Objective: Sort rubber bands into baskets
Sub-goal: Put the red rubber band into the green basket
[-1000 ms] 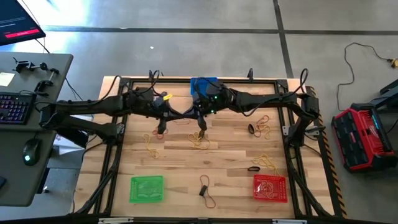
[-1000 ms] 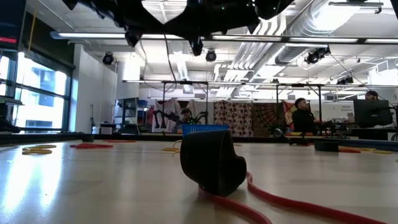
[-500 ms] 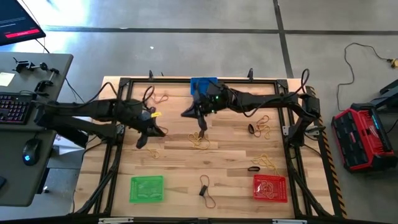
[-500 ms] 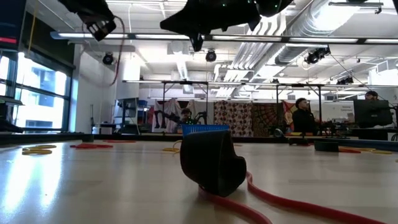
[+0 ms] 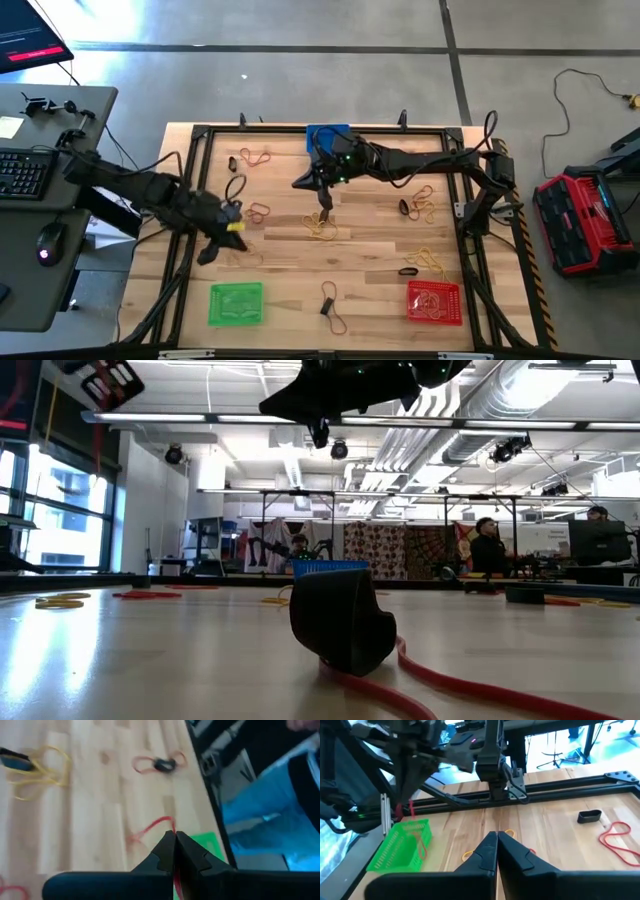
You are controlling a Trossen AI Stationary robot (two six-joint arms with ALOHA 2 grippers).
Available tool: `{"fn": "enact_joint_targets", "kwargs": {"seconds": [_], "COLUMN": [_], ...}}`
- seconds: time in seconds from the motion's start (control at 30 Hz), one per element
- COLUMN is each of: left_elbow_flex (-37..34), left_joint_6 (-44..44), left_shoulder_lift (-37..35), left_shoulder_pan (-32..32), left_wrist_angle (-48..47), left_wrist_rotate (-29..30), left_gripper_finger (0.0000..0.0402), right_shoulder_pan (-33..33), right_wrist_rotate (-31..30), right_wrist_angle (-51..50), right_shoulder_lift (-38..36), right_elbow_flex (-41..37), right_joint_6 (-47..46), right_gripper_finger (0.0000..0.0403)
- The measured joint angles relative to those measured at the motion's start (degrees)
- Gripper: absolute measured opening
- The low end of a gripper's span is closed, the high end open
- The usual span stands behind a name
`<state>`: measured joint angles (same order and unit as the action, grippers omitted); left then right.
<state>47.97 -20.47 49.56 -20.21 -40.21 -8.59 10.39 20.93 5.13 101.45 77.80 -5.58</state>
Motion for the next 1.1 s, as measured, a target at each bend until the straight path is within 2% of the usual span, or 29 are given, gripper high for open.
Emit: {"fn": "enact_joint_targets", "kwargs": {"seconds": [0.33,0.57,0.73,1.1], "left_elbow_flex": [0.0,0.0,0.0,0.0], "left_joint_6": [-6.38,-9.55,-11.32,-12.47], "left_shoulder_lift": [3.16,5.34,9.88,18.61], "left_shoulder_pan": [-11.05,-17.66,-22.42,-26.88], "left_wrist_angle": [-2.63,1.21,3.99,7.59], "left_wrist_rotate": [2.96,2.94,3.65,5.35], "left_gripper_finger": [0.0,0.0,0.0,0.0], "right_shoulder_pan": [0.0,-0.02,-0.04,-0.56], "right_wrist_rotate": [-1.29,-1.28,-1.27,-1.26], "right_wrist_angle": [-0.22,-0.25,-0.61,-2.77], "right_shoulder_lift": [0.02,0.02,0.02,0.02], "right_elbow_flex": [0.0,0.0,0.02,0.02], "right_joint_6": [-0.42,-0.61,-1.03,-1.99], "right_gripper_finger": [0.0,0.0,0.0,0.0]}}
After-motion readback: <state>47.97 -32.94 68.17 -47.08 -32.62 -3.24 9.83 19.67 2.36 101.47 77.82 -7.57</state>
